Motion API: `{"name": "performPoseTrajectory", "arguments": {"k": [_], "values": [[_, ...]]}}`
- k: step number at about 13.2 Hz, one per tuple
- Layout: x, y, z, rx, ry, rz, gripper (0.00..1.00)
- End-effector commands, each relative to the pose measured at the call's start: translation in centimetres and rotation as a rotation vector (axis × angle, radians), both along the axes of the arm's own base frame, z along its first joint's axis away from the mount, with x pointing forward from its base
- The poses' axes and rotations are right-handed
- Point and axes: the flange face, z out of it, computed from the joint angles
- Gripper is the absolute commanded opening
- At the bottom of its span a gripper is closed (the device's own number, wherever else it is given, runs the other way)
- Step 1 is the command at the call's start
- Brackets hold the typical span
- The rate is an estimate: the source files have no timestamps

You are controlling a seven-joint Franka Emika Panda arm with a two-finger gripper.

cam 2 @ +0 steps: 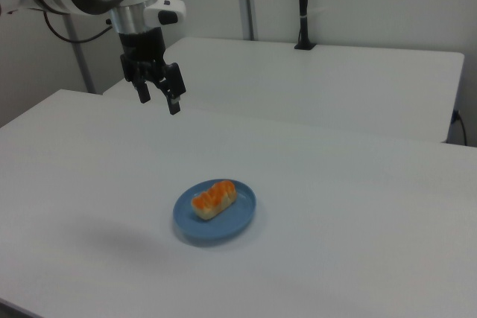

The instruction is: Put the bread on a plate

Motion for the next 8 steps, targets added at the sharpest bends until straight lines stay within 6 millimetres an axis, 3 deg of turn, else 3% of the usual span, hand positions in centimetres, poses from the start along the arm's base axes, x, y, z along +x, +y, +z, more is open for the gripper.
{"name": "performPoseTrajectory", "arguments": {"k": [1,8], "values": [[-0.49,-0.09,0.48,0.027,0.009,0.021,1.00],[-0.49,-0.65,0.58,0.023,0.004,0.015,1.00]]}}
